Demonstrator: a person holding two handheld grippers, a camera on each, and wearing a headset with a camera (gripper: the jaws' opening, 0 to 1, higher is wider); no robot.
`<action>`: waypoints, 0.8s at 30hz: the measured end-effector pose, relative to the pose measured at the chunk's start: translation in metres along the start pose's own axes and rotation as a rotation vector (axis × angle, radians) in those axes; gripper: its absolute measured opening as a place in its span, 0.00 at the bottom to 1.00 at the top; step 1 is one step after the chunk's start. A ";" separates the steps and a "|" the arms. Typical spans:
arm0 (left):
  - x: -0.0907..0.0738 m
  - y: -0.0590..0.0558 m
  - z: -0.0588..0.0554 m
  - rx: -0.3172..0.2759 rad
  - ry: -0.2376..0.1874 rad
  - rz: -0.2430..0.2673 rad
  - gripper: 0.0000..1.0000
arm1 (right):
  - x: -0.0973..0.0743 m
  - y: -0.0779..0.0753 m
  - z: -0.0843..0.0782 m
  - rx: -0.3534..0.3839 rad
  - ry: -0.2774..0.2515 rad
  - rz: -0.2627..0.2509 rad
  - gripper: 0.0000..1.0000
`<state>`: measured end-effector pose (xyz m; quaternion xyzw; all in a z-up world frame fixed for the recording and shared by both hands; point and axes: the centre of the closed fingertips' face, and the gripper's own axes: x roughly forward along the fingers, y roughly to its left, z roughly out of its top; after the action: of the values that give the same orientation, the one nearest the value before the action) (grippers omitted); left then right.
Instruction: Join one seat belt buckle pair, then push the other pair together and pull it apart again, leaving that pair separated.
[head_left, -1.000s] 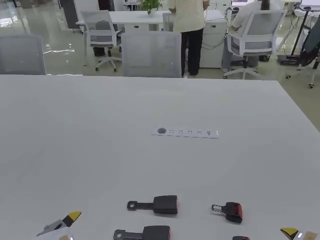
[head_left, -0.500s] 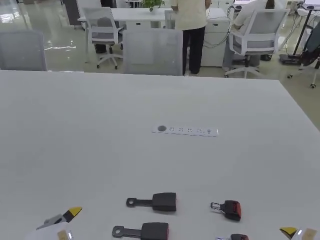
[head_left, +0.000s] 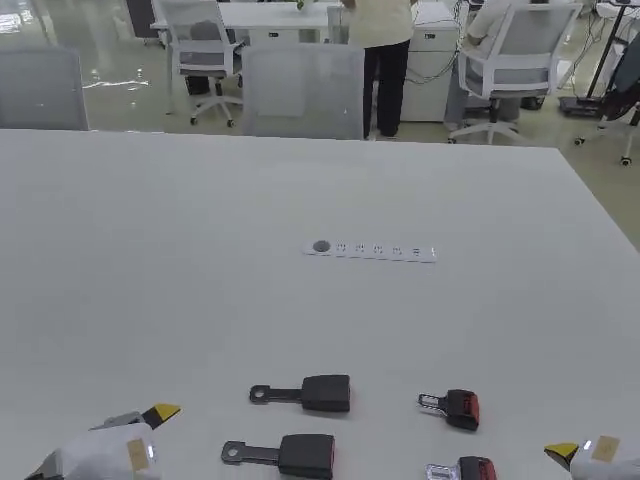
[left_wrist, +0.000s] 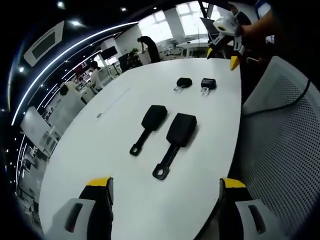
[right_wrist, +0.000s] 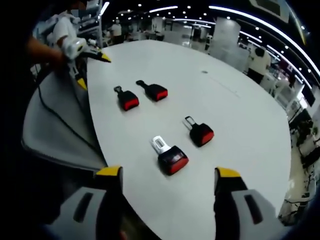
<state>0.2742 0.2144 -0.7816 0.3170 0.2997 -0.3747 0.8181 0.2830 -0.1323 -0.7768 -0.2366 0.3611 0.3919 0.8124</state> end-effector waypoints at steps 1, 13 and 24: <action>0.004 -0.001 0.004 0.018 -0.004 -0.014 0.89 | 0.001 0.002 0.001 -0.018 0.000 0.022 0.73; 0.038 0.001 0.017 0.143 0.057 -0.120 0.83 | 0.019 0.005 0.000 -0.176 0.055 0.095 0.69; 0.073 -0.009 0.030 0.244 0.115 -0.242 0.71 | 0.043 -0.002 -0.006 -0.314 0.105 0.169 0.62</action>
<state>0.3142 0.1567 -0.8184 0.3964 0.3343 -0.4855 0.7039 0.3002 -0.1175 -0.8134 -0.3494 0.3560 0.4976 0.7096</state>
